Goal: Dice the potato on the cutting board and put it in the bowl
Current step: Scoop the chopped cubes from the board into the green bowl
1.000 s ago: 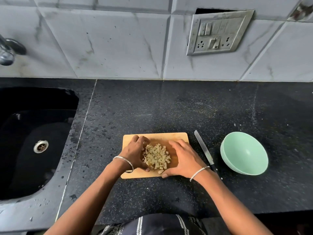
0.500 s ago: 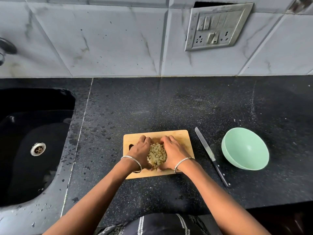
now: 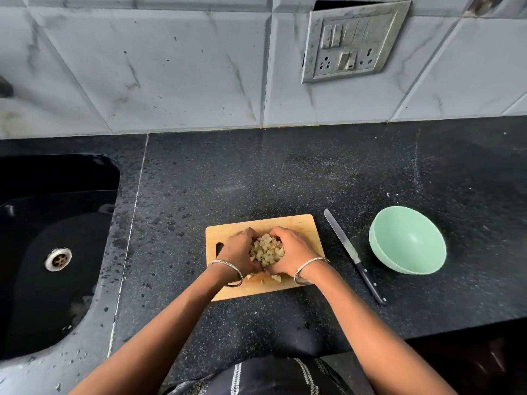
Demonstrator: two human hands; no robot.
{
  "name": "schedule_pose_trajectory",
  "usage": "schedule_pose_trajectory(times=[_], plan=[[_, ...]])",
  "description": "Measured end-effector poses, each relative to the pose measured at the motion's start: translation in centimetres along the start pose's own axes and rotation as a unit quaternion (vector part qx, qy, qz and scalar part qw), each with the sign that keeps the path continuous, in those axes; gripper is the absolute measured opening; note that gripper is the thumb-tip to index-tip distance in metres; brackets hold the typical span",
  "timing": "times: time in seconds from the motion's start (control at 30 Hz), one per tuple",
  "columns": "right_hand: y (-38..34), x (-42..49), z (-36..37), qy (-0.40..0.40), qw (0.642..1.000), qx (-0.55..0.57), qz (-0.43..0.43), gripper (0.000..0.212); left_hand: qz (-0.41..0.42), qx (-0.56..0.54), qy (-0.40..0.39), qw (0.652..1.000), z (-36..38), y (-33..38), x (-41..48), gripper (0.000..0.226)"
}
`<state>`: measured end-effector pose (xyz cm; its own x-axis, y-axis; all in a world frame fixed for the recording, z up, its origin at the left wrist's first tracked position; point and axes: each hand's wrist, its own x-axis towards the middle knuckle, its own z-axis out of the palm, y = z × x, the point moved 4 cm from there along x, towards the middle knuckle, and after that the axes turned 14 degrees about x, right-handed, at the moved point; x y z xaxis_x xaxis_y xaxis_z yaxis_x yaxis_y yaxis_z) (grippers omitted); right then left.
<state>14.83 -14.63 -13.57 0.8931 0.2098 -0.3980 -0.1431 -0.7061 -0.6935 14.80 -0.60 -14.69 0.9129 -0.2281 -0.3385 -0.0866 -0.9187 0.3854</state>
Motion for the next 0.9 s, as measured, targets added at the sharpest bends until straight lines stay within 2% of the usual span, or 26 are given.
schedule_pose_trajectory(times=[0.17, 0.33, 0.43, 0.57, 0.9], plan=[[0.7, -0.1, -0.8, -0.012, 0.995, 0.096, 0.028, 0.071, -0.002, -0.009, -0.012, 1.000, -0.6, 0.0, 0.4, 0.069], [1.1, 0.0, -1.2, -0.036, 0.979, 0.198, 0.043, 0.085, 0.002, -0.032, -0.013, 0.999, -1.6, 0.2, 0.7, 0.065], [1.1, -0.2, -1.8, -0.040, 0.969, 0.238, 0.042, 0.075, 0.003, -0.050, -0.008, 0.999, -2.3, 0.4, 0.7, 0.063], [1.0, -0.3, -2.4, -0.060, 0.963, 0.262, 0.027, 0.061, -0.001, -0.055, -0.005, 0.998, -2.8, 0.7, 0.5, 0.061], [2.3, -1.5, -7.4, -0.081, 0.962, 0.261, -0.027, 0.049, -0.005, -0.073, 0.013, 0.997, -4.3, 6.2, -0.1, 0.058]])
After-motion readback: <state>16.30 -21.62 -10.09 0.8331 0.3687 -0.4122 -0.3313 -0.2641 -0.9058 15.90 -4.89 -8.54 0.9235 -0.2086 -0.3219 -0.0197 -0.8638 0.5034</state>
